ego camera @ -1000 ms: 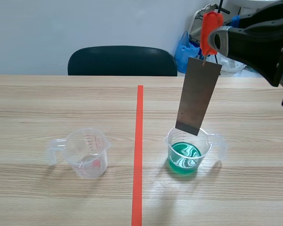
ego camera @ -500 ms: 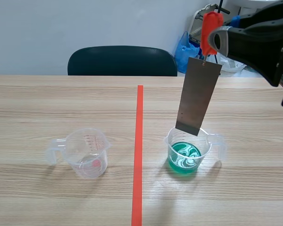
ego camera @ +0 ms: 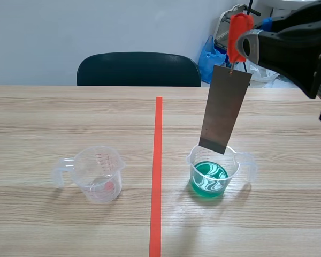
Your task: Do the redox reaction experiment
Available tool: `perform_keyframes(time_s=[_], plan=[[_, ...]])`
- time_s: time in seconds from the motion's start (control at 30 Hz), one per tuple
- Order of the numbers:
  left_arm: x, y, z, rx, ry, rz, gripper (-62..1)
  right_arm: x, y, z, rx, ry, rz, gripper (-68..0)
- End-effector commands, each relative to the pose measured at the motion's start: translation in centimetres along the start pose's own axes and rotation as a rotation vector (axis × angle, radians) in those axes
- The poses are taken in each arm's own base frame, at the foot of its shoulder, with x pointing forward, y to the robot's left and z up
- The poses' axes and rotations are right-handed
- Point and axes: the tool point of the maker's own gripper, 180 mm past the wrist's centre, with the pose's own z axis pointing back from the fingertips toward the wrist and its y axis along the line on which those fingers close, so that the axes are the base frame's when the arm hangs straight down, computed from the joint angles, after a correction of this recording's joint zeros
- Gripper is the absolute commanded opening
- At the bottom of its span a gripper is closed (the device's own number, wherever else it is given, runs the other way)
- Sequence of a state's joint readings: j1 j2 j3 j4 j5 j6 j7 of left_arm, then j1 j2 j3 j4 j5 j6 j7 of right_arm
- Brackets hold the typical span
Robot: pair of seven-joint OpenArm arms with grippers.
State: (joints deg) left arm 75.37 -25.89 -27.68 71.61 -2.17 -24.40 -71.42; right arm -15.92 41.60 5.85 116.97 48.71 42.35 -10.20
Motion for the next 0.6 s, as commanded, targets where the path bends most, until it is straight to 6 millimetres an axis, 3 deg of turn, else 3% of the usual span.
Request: perform_keyframes(time_s=[0.0,0.57], plan=[[0.57,0.54,0.12,0.034,-0.030,0.008,1.4,0.88,-0.11,0.14,0.007,-0.024,0.015,-66.9],[0.54,0.52,0.14,0.035,-0.029,0.008,1.4,0.89,-0.11,0.14,0.007,-0.025,0.015,-66.9]])
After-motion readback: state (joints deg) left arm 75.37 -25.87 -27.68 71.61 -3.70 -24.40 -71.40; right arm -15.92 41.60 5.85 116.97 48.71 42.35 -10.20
